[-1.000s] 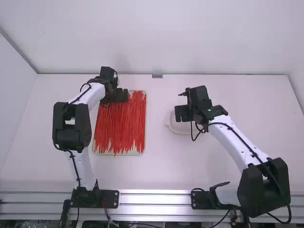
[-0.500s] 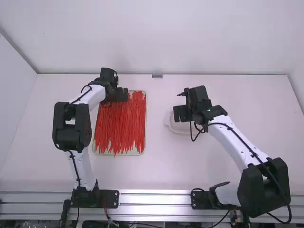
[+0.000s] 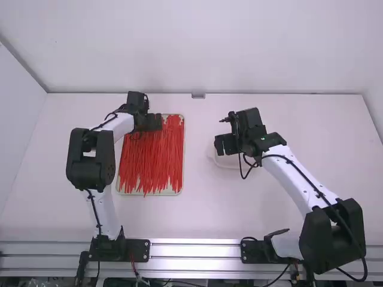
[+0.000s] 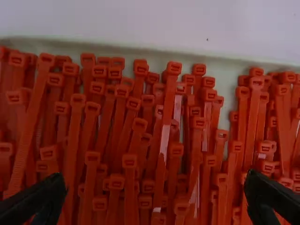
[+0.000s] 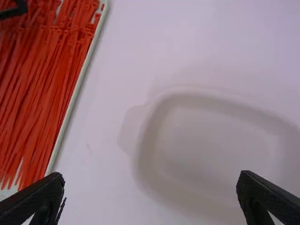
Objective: Fasten the cable tie
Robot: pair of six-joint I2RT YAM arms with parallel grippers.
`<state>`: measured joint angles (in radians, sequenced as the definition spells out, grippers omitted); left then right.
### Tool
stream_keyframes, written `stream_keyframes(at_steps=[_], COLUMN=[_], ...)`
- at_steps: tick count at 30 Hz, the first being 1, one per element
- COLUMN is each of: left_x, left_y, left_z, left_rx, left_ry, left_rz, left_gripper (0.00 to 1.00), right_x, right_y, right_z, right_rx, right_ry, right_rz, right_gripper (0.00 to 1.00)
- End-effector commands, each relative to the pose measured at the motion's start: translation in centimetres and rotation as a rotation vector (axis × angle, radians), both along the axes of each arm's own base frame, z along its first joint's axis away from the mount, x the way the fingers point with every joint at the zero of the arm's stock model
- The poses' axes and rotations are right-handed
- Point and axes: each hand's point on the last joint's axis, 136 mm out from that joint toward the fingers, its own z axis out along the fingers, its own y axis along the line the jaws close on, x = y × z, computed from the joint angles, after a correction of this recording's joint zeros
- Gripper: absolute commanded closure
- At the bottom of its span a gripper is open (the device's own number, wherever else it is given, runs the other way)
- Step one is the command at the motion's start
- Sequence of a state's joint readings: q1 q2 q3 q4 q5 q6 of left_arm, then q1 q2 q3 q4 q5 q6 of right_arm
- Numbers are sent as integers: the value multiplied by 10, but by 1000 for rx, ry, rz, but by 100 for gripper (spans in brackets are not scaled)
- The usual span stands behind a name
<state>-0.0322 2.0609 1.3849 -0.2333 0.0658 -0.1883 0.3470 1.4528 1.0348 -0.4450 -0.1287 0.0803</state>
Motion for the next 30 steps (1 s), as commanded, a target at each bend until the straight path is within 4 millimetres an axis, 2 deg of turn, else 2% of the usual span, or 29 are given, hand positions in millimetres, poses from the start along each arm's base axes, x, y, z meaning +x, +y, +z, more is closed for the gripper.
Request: stream_keyframes(at_steps=[1,12,22,30], left_x=[-4,5,2,-1], left_y=[-2,-3,-3,-1], left_z=[-13,-10,-12,-21], left_rx=[4,-1,-1,-7], left_ry=[23,-33,-21,-36], left_rz=[2,1,1,24], left_gripper=[0,0,4,9], right_x=[8,7,7,6], right_y=[4,4,4,4], right_z=[10,10,10,9], right_rx=[13,12,12,10], right_ry=[-24,-23,-21,-16], right_rz=[6,6,6,6], right_gripper=[2,2,2,2])
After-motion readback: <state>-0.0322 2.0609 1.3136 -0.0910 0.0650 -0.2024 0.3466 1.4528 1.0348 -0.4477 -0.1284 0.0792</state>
